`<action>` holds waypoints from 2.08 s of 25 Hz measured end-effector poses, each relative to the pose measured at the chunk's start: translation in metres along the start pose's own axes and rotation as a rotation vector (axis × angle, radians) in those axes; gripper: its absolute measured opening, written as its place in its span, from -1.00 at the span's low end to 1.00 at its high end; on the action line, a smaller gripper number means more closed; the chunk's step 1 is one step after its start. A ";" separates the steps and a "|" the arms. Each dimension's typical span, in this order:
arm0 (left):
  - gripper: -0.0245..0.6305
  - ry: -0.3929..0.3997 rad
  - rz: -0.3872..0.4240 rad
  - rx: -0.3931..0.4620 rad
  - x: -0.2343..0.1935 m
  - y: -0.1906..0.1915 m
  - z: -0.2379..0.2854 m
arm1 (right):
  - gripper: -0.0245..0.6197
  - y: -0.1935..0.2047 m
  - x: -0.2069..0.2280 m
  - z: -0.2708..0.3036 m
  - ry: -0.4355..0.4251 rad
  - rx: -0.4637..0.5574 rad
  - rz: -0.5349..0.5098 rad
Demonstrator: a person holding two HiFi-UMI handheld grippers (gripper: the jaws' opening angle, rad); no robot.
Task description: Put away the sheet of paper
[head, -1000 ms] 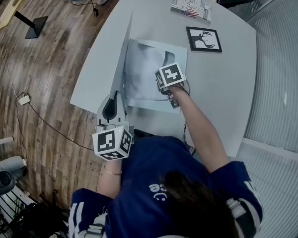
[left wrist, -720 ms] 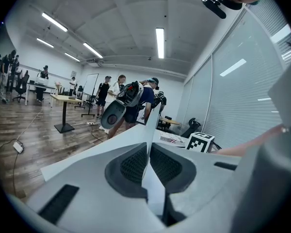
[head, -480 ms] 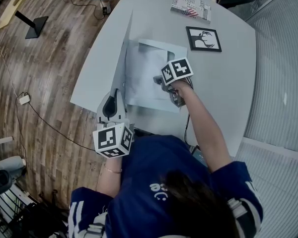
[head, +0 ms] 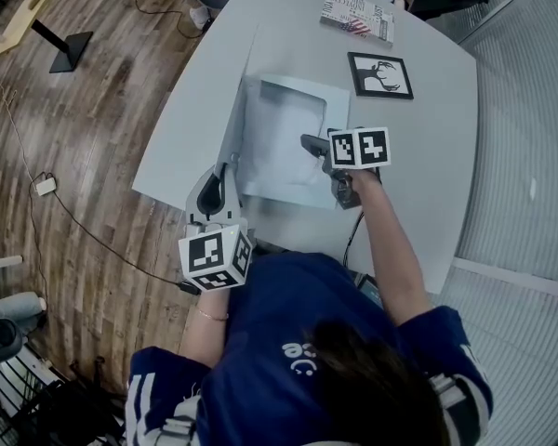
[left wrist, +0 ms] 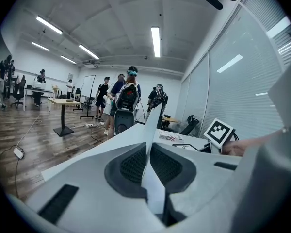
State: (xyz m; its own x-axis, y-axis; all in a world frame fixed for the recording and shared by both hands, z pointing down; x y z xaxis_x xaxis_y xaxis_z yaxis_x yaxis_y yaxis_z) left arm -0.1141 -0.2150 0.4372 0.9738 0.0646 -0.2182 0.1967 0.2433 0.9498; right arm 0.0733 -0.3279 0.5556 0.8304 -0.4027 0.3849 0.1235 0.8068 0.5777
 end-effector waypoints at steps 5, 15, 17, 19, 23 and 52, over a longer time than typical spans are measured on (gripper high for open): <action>-0.85 0.034 0.018 -0.009 0.007 0.000 0.000 | -0.06 -0.025 0.003 -0.045 -0.018 0.220 0.063; -0.83 0.141 0.098 -0.054 0.039 0.018 -0.001 | -0.25 -0.036 -0.003 -0.126 0.026 0.554 0.053; -0.82 0.172 0.146 -0.071 0.048 0.020 0.000 | -0.29 -0.031 -0.004 -0.137 0.046 0.583 0.051; -0.79 0.213 0.210 -0.093 0.061 0.025 0.003 | -0.34 -0.029 -0.004 -0.146 0.039 0.619 0.064; -0.75 0.285 0.288 -0.144 0.084 0.041 0.006 | -0.40 -0.015 0.000 -0.160 0.031 0.660 0.094; -0.24 0.545 0.384 -0.410 0.148 0.126 0.001 | -0.41 0.052 0.020 -0.181 0.084 0.655 0.124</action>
State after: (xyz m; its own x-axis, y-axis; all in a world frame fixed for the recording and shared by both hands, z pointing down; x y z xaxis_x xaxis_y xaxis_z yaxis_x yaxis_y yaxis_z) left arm 0.0547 -0.1753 0.5248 0.7507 0.6568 -0.0709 -0.3040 0.4387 0.8456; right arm 0.1944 -0.2159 0.4632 0.8600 -0.2678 0.4345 -0.3086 0.4052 0.8606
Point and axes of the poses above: the fingertips, and each gripper's own axes: z forward along the fingers, x to its right, y out of its underside, the point moved 1 cm from there along -z, backward along the fingers, and after that the axes turned 3 degrees about x, right-handed, at the moved point
